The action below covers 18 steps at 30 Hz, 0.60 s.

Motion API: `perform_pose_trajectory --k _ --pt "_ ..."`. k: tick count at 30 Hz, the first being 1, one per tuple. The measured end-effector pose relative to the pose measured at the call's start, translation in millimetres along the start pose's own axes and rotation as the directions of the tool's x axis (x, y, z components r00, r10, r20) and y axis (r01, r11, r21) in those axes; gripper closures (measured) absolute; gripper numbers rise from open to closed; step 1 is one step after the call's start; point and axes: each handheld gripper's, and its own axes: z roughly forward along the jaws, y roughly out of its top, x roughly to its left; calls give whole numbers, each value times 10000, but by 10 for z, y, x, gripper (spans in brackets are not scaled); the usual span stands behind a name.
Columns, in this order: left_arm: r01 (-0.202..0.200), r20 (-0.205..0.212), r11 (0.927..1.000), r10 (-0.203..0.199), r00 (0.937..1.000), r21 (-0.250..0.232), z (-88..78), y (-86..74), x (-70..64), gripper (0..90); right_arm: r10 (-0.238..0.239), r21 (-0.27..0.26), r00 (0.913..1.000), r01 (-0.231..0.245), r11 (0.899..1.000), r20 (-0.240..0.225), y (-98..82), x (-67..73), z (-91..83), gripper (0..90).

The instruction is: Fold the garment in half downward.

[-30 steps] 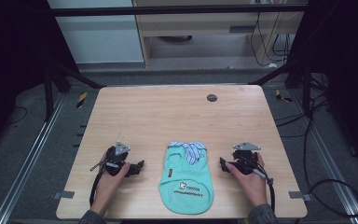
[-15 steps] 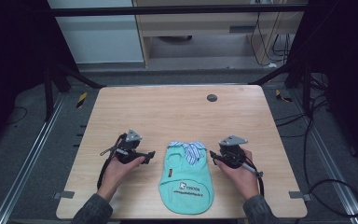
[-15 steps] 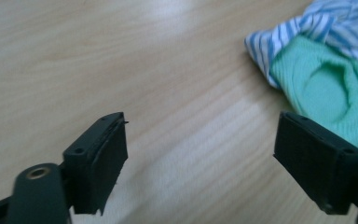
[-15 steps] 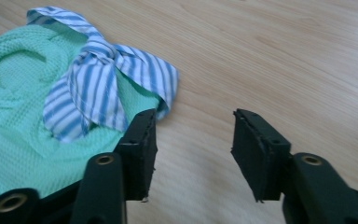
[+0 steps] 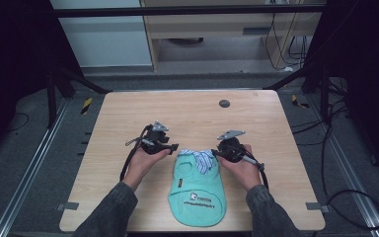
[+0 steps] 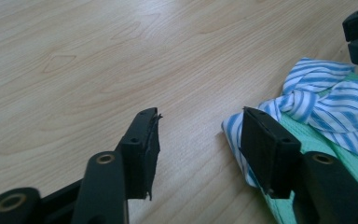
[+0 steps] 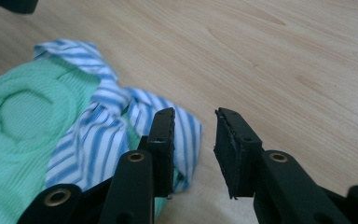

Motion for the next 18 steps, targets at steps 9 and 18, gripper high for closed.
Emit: perform_pose_trajectory --k 9,18 --pt "-336 222 9962 320 9992 800 254 30 -124 483 72 455 9998 -80 9989 174 25 -75 176 634" --pt "-360 181 9926 341 9993 1157 324 -60 -123 443 86 620 10000 -82 9980 -48 9 -62 196 602"
